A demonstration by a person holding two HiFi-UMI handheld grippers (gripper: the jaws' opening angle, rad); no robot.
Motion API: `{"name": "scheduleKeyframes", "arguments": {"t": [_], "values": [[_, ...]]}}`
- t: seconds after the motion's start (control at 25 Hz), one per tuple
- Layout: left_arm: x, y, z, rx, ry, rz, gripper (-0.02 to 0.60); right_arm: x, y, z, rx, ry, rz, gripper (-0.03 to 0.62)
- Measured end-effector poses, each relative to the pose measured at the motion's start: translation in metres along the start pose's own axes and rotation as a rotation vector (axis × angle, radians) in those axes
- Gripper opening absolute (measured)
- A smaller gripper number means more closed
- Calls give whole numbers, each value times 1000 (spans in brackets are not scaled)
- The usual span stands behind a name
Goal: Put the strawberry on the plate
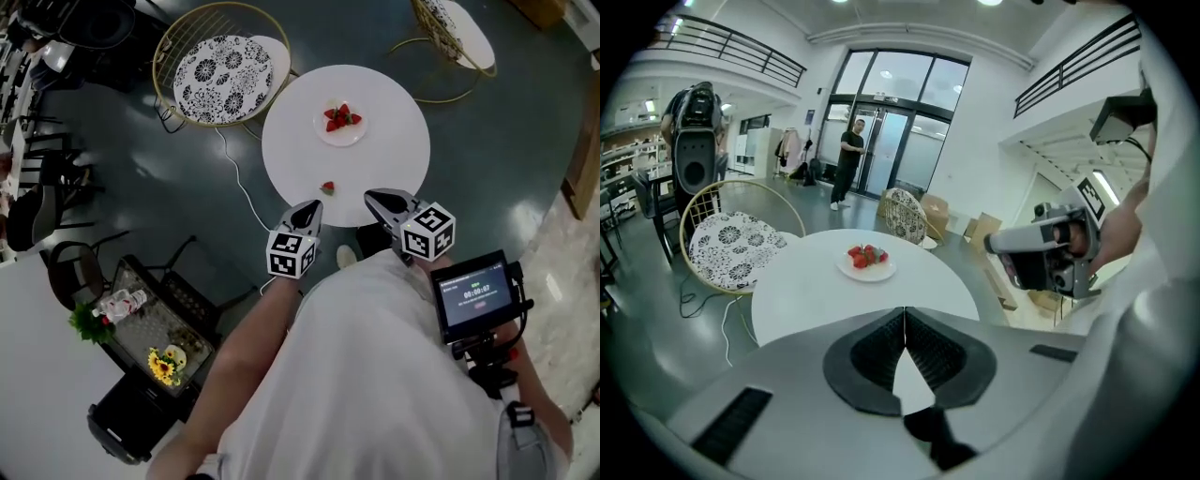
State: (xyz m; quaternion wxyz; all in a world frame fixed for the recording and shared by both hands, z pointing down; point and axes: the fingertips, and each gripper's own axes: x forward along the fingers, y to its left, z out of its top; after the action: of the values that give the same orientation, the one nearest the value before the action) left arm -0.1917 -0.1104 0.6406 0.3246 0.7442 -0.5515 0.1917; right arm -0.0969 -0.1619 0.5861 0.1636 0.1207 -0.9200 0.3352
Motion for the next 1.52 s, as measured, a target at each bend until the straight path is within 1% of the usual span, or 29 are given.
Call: {"name": "scheduleKeyframes", "arguments": {"t": [0.2,0.44,0.64,1.0,1.04,1.08,1.24,1.44,1.52], "values": [[10,2,-16,34,70,-6,8,-3,-4,0,17,0,-14,6],[17,4,-29,51,139,-7,8,-6,-10,-2,44,-5,-30,6],[22,5,-34,50,178,10,8,-9,-12,-11,73,2,-31,6],[32,8,-42,77,234,19,11,-13,-19,-18,104,-13,-43,6],[34,9,-43,80,240,16,21,-14,-20,-19,107,-16,-44,6],[35,9,-44,84,247,14,56,-14,-21,-19,111,-18,-46,6],[39,13,-47,101,264,15,67,-16,-23,-24,124,-22,-52,6],[50,19,-50,113,284,33,127,-21,-28,-31,145,-32,-71,6],[55,22,-52,108,293,39,133,-23,-32,-33,152,-34,-80,7]]}}
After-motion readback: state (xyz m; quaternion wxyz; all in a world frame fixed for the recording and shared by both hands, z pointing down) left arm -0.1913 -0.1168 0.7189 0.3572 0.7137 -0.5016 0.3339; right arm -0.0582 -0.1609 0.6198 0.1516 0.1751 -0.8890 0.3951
